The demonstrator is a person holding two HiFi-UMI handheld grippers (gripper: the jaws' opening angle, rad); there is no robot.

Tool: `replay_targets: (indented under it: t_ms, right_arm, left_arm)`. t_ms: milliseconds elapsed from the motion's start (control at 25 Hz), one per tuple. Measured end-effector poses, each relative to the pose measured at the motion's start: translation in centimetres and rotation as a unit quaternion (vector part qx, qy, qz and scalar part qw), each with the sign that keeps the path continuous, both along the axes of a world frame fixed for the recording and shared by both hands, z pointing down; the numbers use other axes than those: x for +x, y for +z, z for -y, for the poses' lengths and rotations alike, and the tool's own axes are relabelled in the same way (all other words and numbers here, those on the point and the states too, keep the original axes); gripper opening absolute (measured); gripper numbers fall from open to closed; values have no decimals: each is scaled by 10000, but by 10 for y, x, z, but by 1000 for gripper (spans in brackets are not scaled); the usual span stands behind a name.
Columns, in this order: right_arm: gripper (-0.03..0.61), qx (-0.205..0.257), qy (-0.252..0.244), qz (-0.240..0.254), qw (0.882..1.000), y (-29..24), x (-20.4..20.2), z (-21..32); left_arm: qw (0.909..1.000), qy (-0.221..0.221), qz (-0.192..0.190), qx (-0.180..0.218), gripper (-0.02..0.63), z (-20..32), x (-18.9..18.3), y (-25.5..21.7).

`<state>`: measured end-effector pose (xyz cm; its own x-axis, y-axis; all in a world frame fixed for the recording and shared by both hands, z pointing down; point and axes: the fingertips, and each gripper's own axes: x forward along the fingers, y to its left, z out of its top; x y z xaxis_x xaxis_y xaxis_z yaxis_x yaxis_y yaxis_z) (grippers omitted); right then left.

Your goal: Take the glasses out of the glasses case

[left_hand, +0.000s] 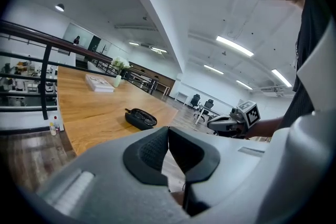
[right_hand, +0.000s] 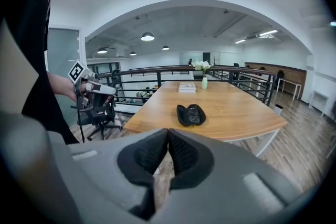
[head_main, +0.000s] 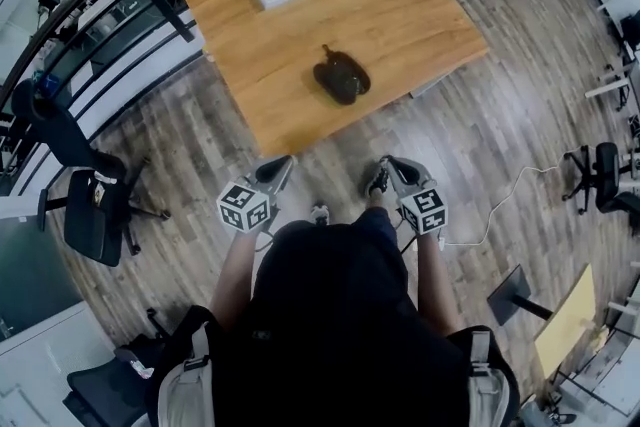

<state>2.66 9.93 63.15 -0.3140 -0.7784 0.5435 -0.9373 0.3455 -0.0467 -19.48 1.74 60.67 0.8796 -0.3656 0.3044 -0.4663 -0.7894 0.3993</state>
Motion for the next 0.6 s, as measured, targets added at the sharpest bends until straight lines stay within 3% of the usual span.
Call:
replay_targets:
  t_ms: [240, 600]
  right_arm:
    - [3, 62, -431, -61, 9990, -4, -6, 30]
    - [4, 8, -657, -45, 9978, 2, 19, 68]
  left_arm:
    - [9993, -359, 10, -75, 11, 6, -8, 5]
    - [9988, -465, 57, -116, 11, 34, 25, 7]
